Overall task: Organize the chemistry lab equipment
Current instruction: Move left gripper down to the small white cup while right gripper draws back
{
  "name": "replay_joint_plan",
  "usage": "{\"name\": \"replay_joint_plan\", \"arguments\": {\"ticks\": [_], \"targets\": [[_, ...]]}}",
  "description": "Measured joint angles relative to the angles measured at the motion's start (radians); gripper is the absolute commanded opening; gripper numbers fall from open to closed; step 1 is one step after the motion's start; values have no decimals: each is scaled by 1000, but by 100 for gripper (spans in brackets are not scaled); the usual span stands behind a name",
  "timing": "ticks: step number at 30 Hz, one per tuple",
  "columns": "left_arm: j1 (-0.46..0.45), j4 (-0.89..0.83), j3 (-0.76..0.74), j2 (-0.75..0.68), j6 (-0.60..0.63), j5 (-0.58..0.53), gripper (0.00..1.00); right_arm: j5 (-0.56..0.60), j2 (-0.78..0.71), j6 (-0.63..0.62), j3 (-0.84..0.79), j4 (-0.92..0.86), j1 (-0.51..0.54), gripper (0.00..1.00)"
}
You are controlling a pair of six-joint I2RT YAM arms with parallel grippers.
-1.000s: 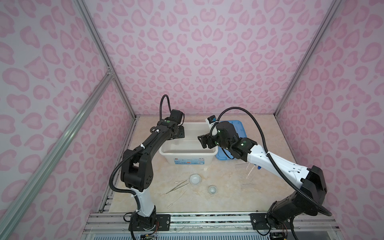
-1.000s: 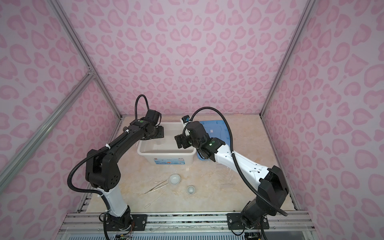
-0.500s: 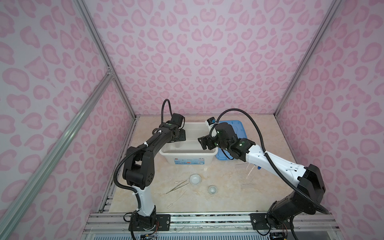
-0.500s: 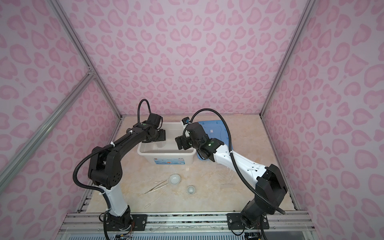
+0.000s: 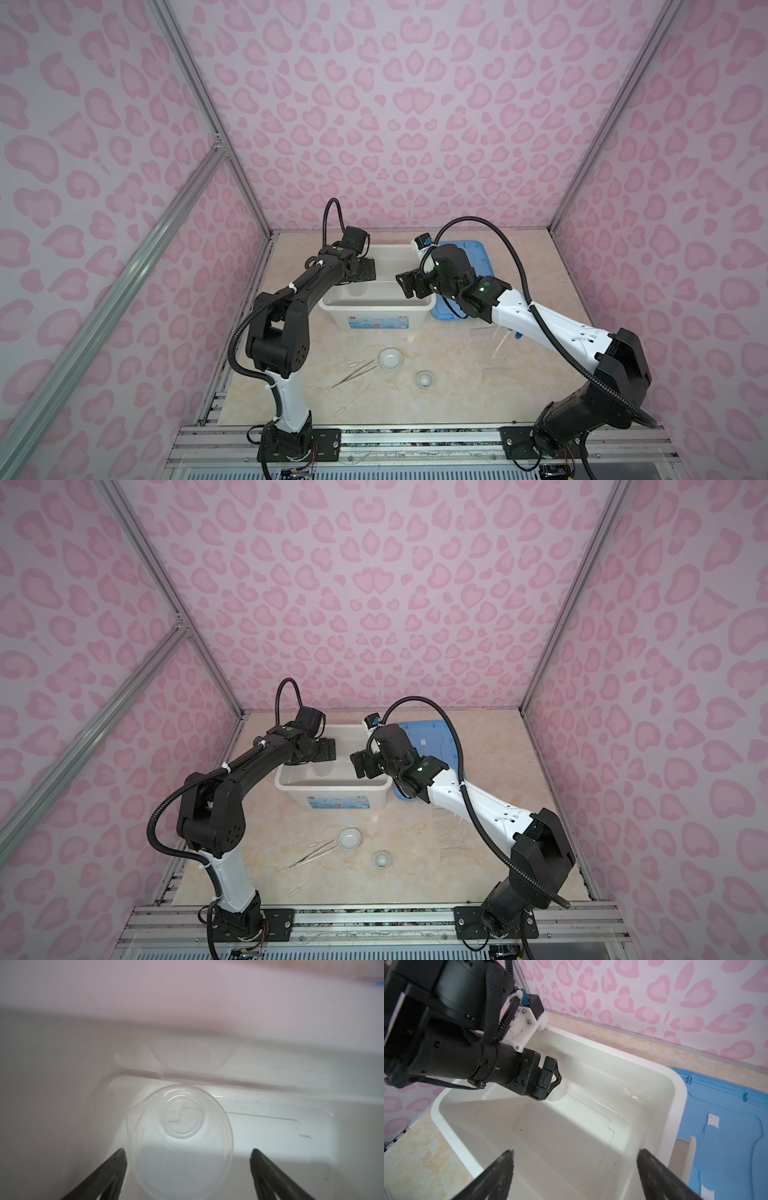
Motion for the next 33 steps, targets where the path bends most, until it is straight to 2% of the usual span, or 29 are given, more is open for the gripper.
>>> {"name": "replay_joint_plan", "arguments": {"ticks": [6, 11, 21, 26, 33], "targets": [[0, -18, 26, -61, 0, 6, 98, -3, -21, 1, 0, 1, 0, 93], [-5, -33, 51, -174, -1, 35, 98, -24, -50, -21, 0, 3, -6, 94], [-18, -152, 78, -438, 47, 235, 99, -84, -183, -108, -30, -55, -7, 98], [-56, -234, 22, -566, 89, 320, 97, -88, -279, -132, -94, -109, -6, 98], [-192, -299, -166, -727, 88, 348, 99, -81, -405, -139, -203, -187, 23, 98]]}}
